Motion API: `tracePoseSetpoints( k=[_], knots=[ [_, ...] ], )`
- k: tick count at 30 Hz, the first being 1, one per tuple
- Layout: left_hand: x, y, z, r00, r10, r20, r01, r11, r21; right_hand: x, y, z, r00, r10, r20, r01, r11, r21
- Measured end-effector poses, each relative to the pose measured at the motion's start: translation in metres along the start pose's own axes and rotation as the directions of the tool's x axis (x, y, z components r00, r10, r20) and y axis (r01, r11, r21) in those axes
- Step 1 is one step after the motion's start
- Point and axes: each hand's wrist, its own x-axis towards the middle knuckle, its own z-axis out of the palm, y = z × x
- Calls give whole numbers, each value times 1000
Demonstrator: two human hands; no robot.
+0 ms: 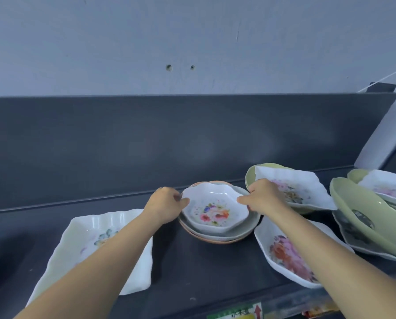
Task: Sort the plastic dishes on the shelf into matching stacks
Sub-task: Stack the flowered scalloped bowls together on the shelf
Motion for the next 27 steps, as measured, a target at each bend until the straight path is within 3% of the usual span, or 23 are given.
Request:
tracePoseSetpoints(
  k=[7,13,17,27],
  knots=[
    [19,-5,10,999,-14,-49,15,1000,12,15,2,9,998,-61,23,63,996,-69],
    [21,-5,3,990,105,-90,-107,994,-27,21,6,12,999,-35,-15,37,994,105],
    [5,6,-22,974,152,-170,-180,970,-166,9,-10,-2,993,-83,-87,99,974,203],
    [-61,-44,-119,966,87,-243,-154,950,-272,-45,-103,17,975,-209,-71,220,912,346]
  ],
)
